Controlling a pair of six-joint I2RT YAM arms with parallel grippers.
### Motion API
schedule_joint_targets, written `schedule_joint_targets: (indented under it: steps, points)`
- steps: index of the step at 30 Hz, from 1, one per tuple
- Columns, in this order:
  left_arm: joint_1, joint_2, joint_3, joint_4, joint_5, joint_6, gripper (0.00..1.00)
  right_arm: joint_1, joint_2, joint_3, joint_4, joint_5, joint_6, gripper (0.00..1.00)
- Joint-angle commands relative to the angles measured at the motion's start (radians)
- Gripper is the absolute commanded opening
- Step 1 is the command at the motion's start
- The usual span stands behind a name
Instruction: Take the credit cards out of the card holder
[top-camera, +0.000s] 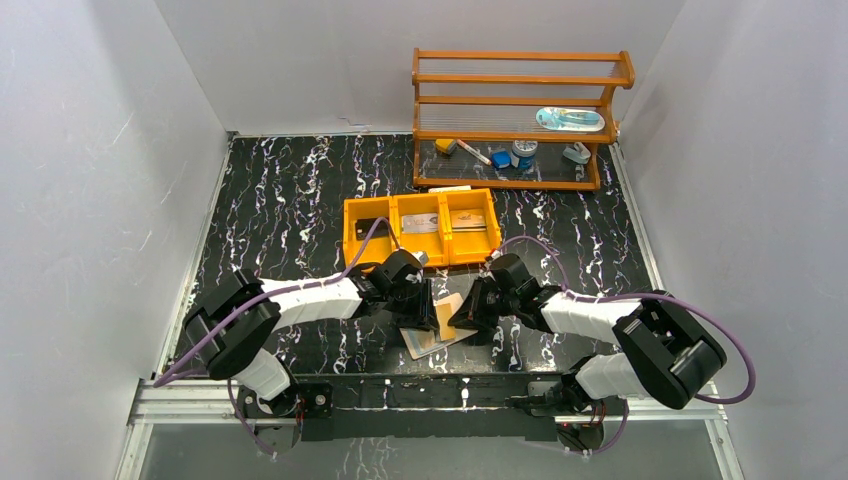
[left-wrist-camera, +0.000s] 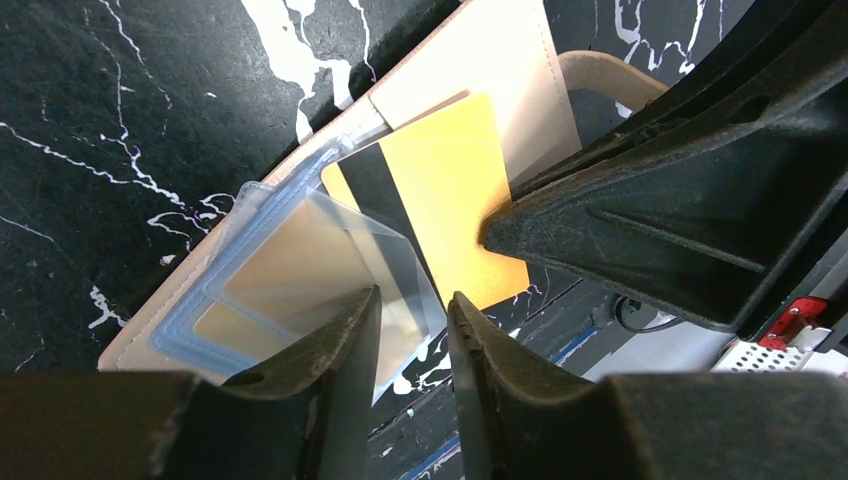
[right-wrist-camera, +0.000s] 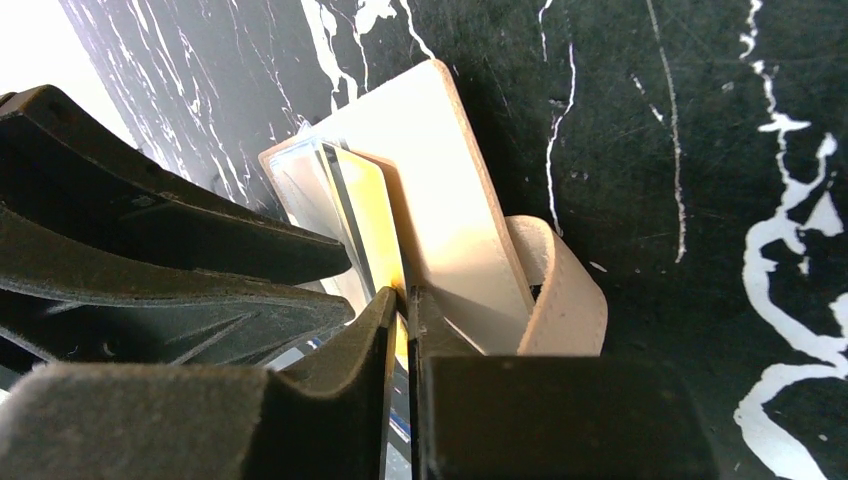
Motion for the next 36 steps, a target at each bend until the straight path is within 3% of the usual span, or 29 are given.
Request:
schedule_joint_targets:
  steps: [1, 14, 23, 29, 36]
  points:
    - [-0.008, 0.033, -0.06, -0.081, -0.027, 0.012, 0.29, -0.004, -0.013, -0.012, -0.01, 0.026, 0.003, 0.16]
    - [-0.007, 0.019, -0.049, -0.142, -0.066, 0.049, 0.22, -0.005, 0.043, 0.018, 0.066, -0.019, -0.004, 0.33]
    - [-0.007, 0.024, -0.051, -0.146, -0.065, 0.05, 0.21, -0.015, 0.167, 0.024, 0.234, -0.127, -0.012, 0.34]
    - [-0.007, 0.013, -0.06, -0.149, -0.074, 0.047, 0.21, -0.02, 0.155, 0.005, 0.282, -0.14, -0.014, 0.24]
    - [-0.007, -0.036, -0.052, -0.179, -0.107, 0.046, 0.2, -0.03, 0.079, 0.0, 0.161, -0.068, -0.054, 0.07]
